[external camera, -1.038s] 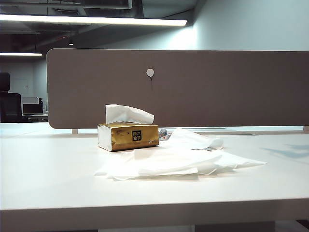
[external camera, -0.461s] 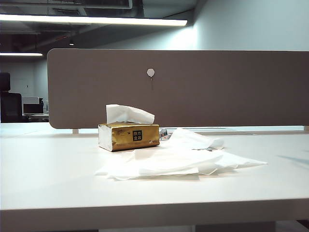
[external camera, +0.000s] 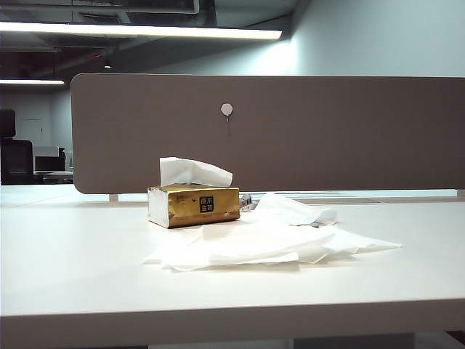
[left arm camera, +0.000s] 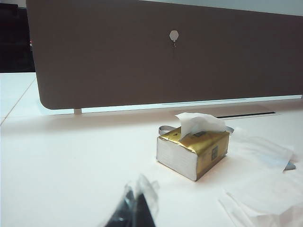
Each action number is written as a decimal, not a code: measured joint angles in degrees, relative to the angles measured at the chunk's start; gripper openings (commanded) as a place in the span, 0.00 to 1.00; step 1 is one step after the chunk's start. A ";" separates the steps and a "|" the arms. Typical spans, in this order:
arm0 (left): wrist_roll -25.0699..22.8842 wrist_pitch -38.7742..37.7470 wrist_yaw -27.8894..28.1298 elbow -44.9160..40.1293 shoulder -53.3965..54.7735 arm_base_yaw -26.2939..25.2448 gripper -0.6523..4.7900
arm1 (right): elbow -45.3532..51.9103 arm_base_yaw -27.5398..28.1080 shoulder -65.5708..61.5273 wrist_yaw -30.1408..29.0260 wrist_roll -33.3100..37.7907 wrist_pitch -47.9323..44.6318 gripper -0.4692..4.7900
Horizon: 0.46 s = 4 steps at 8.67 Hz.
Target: Pull out a tissue from the tissue box and use it to cover the ID card on the tabletop.
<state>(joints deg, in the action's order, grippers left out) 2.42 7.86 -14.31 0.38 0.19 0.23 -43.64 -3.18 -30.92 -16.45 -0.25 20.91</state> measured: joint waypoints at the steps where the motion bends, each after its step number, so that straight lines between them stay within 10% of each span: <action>1: 0.00 0.02 0.00 0.02 0.00 0.00 0.11 | 2.95 0.00 1.75 0.04 0.81 -1.68 1.00; 4: 0.00 0.00 0.02 0.00 0.00 0.00 0.11 | 13.40 0.00 9.05 0.20 1.53 -7.65 1.00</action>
<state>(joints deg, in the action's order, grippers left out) 2.42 7.86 -14.28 0.38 0.19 0.23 -30.24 -3.18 -21.87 -16.25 1.28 13.26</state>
